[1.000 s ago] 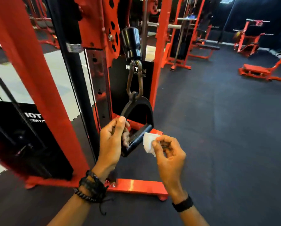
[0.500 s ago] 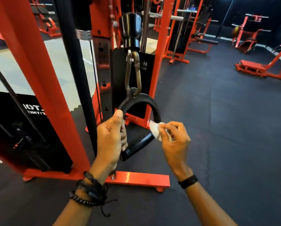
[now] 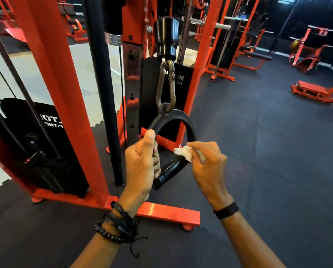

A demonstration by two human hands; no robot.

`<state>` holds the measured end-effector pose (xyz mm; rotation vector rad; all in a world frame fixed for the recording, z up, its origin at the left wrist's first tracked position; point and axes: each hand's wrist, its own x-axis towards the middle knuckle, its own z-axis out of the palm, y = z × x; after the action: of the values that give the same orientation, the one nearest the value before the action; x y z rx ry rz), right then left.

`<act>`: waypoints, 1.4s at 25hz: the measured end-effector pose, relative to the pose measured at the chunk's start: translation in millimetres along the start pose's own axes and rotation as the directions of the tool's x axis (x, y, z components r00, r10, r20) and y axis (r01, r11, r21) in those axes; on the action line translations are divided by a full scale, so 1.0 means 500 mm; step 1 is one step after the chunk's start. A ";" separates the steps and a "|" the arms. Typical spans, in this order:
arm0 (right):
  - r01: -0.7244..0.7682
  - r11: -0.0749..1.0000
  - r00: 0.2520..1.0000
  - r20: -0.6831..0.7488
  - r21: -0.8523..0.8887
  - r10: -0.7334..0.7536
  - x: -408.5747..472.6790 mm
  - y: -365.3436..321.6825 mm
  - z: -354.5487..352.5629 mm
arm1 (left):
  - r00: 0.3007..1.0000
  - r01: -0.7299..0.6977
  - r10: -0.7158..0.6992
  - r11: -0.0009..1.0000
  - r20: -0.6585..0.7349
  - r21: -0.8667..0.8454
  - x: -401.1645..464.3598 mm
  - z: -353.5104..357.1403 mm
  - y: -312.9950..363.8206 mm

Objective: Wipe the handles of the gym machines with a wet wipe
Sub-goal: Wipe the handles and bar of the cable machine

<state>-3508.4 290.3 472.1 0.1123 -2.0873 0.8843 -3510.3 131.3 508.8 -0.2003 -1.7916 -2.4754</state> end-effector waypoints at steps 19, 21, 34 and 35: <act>-0.032 0.991 0.999 -0.014 0.131 0.034 -0.055 0.002 0.001 | 0.993 0.011 -0.013 1.000 -0.121 -0.014 -0.009 0.035 -0.008; -0.127 0.986 0.984 -0.113 0.111 0.139 -0.017 0.049 -0.003 | 0.992 0.024 -0.026 1.000 -0.124 -0.018 -0.012 0.043 -0.011; -0.423 0.762 0.817 -0.157 0.490 0.555 -0.047 0.037 0.002 | 0.986 0.043 -0.059 0.994 -0.158 -0.101 -0.022 0.082 -0.018; -0.451 0.721 0.805 -0.109 0.526 0.584 -0.074 0.019 0.002 | 0.984 0.043 -0.059 0.994 -0.166 -0.100 -0.022 0.082 -0.017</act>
<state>-3489.0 288.4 439.5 -0.3507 -1.6119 1.6621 -3498.2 172.7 511.8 0.0501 -1.6326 -2.5297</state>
